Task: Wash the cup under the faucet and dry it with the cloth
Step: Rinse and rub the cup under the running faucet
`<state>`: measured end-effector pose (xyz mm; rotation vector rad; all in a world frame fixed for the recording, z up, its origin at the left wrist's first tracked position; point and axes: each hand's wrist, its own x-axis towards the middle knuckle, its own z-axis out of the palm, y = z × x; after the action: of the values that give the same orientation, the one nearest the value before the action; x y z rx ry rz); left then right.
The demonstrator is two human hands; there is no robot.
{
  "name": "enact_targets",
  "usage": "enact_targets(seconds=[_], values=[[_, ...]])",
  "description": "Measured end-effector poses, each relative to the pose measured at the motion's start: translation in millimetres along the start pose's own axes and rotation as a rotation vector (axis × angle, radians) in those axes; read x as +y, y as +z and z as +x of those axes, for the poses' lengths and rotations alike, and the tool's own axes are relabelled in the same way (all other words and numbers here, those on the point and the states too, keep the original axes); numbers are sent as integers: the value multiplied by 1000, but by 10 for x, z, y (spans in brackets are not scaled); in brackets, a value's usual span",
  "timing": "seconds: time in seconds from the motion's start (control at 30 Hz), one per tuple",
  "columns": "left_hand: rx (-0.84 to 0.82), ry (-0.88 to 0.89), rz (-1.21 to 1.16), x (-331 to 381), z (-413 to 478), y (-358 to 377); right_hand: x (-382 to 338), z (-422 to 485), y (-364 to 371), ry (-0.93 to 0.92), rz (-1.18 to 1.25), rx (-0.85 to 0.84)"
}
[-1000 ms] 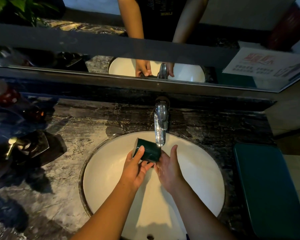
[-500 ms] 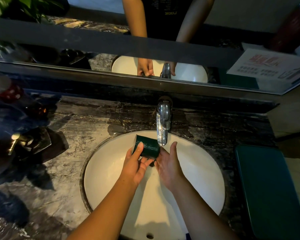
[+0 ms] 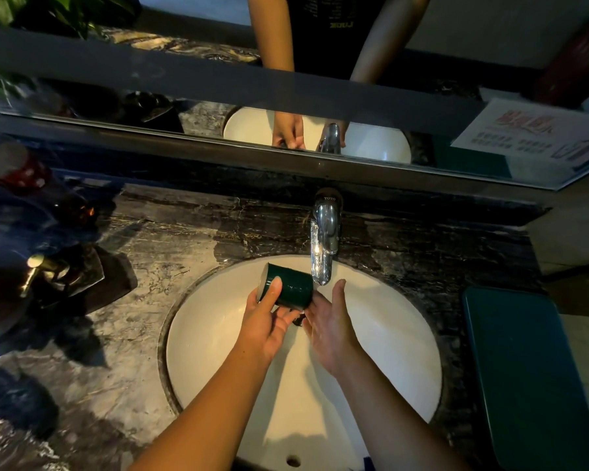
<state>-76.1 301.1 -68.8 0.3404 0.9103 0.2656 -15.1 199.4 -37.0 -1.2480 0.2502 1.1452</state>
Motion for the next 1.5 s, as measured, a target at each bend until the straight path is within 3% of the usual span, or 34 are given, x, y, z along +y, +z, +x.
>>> enact_targets(seconds=[0.33, 0.97, 1.5], values=[[-8, -37, 37, -76, -84, 0, -75, 77, -128, -4, 76, 19], [35, 3, -4, -76, 26, -38, 50, -55, -60, -19, -103, 38], [29, -24, 15, -83, -38, 12, -49, -46, -203, -20, -1, 4]])
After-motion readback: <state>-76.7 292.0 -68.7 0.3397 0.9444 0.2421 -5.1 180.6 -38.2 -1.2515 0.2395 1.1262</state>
